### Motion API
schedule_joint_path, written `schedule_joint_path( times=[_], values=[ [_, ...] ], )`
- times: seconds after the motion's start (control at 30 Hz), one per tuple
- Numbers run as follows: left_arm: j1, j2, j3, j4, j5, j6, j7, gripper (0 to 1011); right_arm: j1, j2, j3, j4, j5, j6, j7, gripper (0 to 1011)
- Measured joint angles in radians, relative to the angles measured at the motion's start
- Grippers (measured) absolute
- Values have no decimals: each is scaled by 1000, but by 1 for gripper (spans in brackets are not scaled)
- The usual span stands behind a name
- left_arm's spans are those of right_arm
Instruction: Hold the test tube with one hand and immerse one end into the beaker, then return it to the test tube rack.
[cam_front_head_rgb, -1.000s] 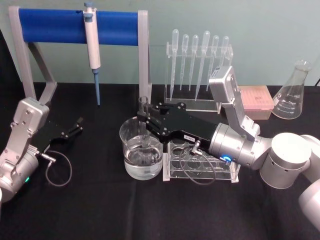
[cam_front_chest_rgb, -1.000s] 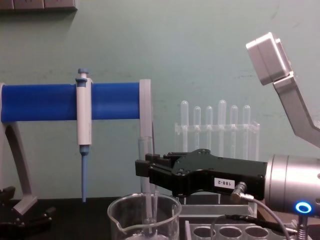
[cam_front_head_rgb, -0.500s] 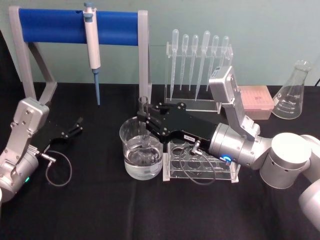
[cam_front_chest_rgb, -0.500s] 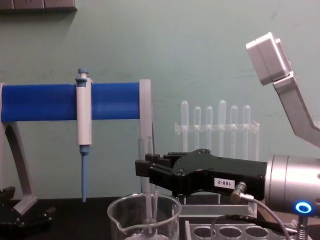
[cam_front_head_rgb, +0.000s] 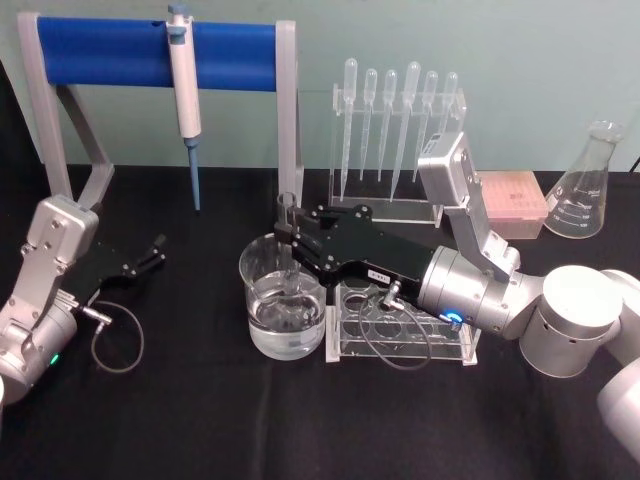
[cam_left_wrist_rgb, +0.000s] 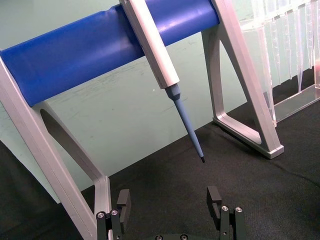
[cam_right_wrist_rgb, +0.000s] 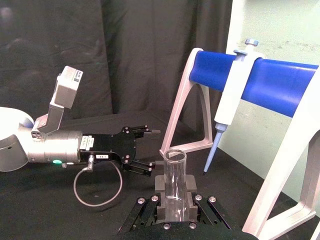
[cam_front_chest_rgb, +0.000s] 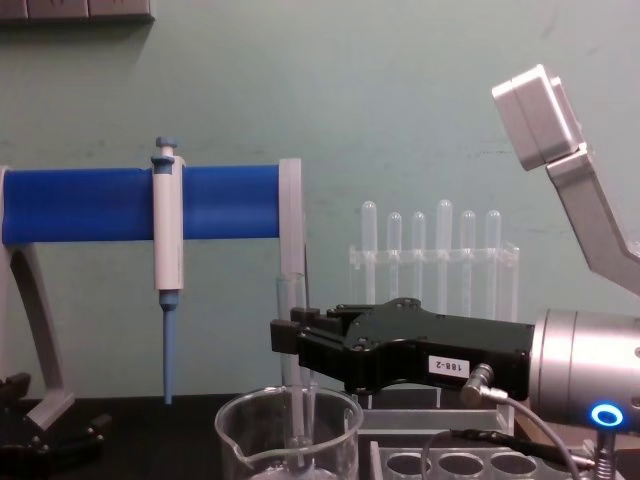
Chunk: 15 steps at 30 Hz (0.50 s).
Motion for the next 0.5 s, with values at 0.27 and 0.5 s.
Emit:
schedule_joint_path(
  times=[0.27,0.5],
  values=[
    [0,0,0,0,0,0,0,1000,0,0,0,0,0,0,0,228],
    [0,0,0,0,0,0,0,1000,0,0,0,0,0,0,0,228]
  ],
)
